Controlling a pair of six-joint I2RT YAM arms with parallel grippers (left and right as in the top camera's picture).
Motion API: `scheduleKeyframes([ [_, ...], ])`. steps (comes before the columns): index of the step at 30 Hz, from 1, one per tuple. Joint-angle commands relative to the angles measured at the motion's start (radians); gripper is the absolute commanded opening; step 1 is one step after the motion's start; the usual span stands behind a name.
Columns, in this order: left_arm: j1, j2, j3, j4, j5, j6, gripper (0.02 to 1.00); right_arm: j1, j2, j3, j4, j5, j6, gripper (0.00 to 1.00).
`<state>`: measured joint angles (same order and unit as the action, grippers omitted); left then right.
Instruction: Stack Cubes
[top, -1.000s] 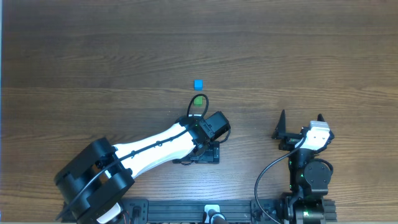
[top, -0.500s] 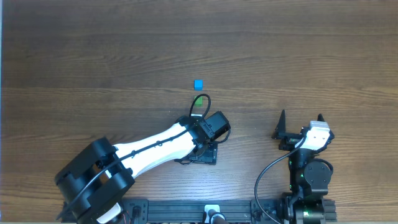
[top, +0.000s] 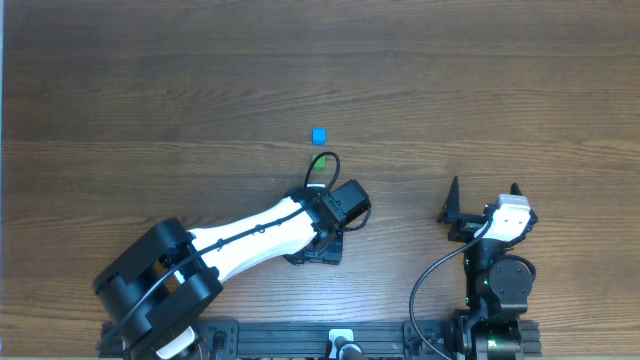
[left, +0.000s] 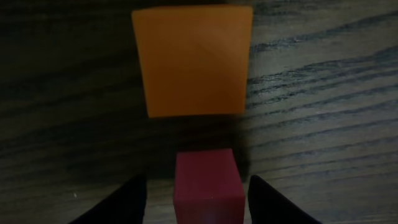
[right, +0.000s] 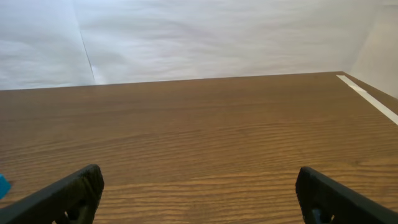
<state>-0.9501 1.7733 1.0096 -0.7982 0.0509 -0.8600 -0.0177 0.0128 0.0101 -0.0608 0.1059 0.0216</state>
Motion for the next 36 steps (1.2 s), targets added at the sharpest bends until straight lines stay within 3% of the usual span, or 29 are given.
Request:
scheduleKeyframes([
  [1, -0.004, 0.011, -0.011, 0.003, -0.017, -0.021, 0.459, 0.005, -0.007, -0.005, -0.004, -0.008, -0.004, 0.993],
  [29, -0.004, 0.011, -0.011, 0.022, -0.023, -0.065, 0.299, 0.005, -0.007, -0.005, -0.004, -0.008, -0.004, 0.991],
  [33, -0.003, 0.011, -0.011, 0.021, -0.023, -0.069, 0.213, 0.005, -0.007, -0.005, -0.004, -0.008, -0.004, 0.993],
  [36, -0.003, 0.011, -0.011, 0.017, -0.023, -0.092, 0.084, 0.005, -0.007, -0.005, -0.004, -0.008, -0.004, 0.991],
])
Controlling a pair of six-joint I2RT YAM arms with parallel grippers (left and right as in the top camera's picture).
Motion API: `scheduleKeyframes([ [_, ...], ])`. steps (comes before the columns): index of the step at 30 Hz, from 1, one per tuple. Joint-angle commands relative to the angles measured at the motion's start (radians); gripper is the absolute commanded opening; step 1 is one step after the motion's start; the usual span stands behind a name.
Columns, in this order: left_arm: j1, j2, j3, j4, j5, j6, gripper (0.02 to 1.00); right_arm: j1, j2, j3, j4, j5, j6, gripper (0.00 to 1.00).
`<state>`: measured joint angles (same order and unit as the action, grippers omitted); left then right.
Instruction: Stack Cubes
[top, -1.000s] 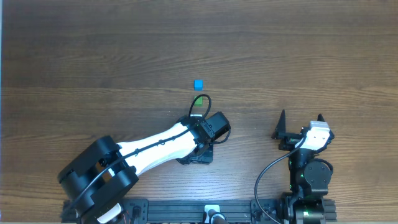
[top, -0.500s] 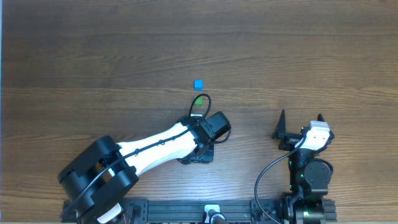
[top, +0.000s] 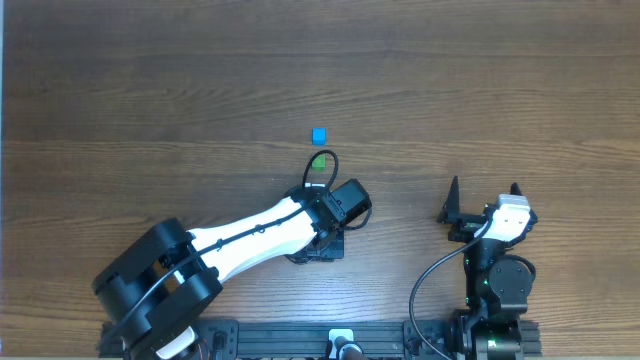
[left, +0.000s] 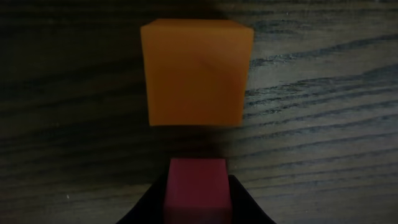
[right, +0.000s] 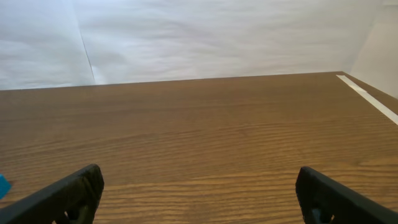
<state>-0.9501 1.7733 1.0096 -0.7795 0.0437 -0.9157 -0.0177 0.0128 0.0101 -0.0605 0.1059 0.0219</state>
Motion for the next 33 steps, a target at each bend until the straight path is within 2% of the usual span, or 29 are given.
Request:
scheduleKeyframes([
  [1, -0.003, 0.011, -0.011, -0.002, -0.016, -0.039, 0.042, 0.005, -0.007, -0.005, -0.004, -0.008, -0.005, 0.993],
  [11, 0.033, -0.070, 0.131, -0.193, -0.069, -0.039, 0.040, 0.005, -0.007, -0.005, -0.004, -0.008, -0.005, 0.993],
  [17, 0.091, -0.128, 0.269, -0.236, -0.090, 0.064, 0.038, 0.005, -0.007, -0.005, -0.004, -0.008, -0.004, 0.991],
  [26, 0.205, -0.035, 0.492, -0.337, -0.086, 0.175, 0.040, 0.005, -0.007, -0.005, -0.004, -0.008, -0.005, 0.993],
  [33, 0.218, 0.064, 0.504, -0.339, -0.086, 0.182, 0.038, 0.005, -0.007, -0.005, -0.004, -0.008, -0.005, 0.993],
])
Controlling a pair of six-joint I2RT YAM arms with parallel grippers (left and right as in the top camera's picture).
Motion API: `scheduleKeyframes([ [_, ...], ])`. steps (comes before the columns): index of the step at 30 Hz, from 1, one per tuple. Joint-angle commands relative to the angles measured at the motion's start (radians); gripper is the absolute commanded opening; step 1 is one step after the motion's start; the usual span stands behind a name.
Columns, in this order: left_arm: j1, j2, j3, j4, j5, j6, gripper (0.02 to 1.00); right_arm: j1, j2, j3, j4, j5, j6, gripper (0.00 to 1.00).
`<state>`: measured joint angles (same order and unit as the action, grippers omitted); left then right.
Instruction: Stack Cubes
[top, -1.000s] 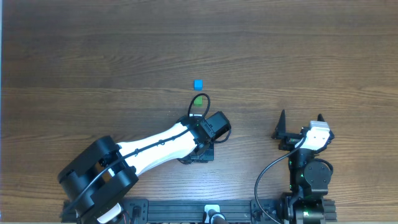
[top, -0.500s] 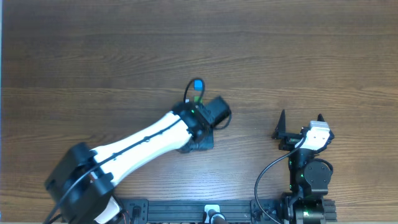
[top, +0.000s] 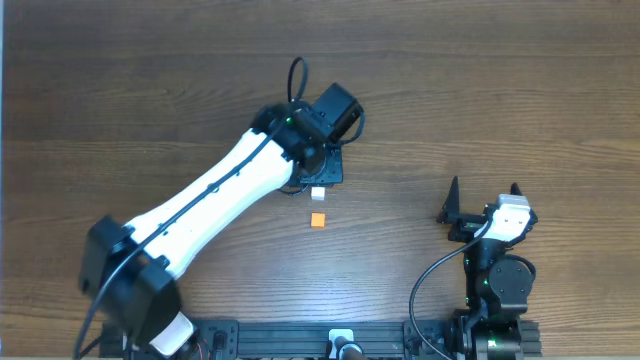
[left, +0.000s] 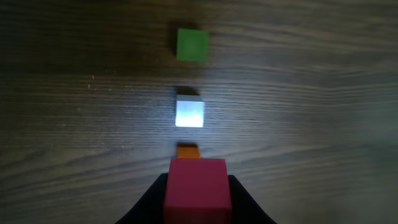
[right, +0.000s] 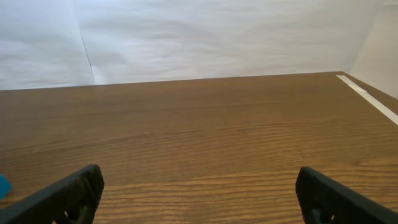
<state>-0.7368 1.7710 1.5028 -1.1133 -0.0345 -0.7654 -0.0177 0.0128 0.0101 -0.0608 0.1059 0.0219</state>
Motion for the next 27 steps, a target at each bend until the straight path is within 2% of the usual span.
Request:
scheduleKeyframes([
  [1, 0.005, 0.078, 0.011, -0.003, -0.008, 0.041, 0.038, 0.005, -0.007, -0.005, -0.004, -0.008, -0.005, 0.991],
  [27, 0.005, 0.227, -0.002, 0.059, -0.016, 0.080, 0.038, 0.005, -0.007, -0.005, -0.004, -0.008, -0.005, 0.991],
])
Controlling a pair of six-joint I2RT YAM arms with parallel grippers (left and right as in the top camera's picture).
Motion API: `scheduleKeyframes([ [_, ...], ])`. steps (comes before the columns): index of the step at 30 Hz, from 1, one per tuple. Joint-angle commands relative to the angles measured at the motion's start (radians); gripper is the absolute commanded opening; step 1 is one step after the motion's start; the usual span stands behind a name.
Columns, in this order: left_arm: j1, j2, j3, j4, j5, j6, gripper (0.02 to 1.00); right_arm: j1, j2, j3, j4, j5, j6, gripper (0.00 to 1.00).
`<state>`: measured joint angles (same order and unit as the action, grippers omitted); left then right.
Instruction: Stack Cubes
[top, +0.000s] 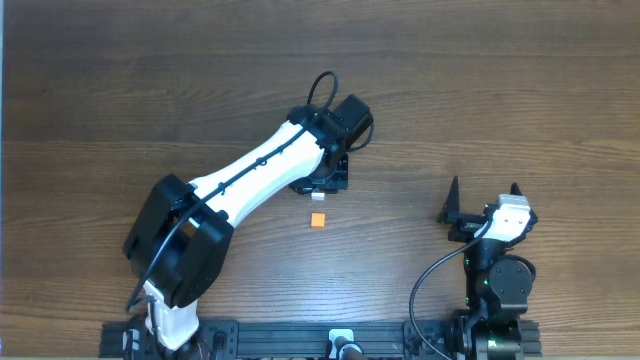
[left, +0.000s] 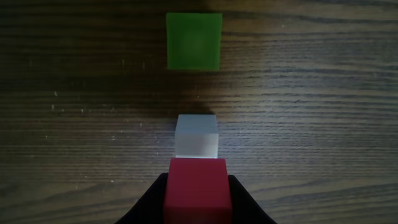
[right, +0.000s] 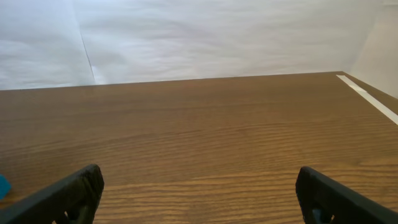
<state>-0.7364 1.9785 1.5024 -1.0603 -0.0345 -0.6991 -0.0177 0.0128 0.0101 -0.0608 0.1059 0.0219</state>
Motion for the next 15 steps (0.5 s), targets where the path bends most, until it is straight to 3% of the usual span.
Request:
scheduleKeyframes([
  [1, 0.005, 0.021, -0.002, 0.007, -0.017, 0.014, 0.042, 0.005, -0.007, -0.005, -0.004, -0.008, -0.005, 0.991],
  [15, 0.006, 0.036, -0.051, 0.048, -0.019, -0.016, 0.040, 0.005, -0.007, -0.005, -0.004, -0.008, -0.005, 0.993],
])
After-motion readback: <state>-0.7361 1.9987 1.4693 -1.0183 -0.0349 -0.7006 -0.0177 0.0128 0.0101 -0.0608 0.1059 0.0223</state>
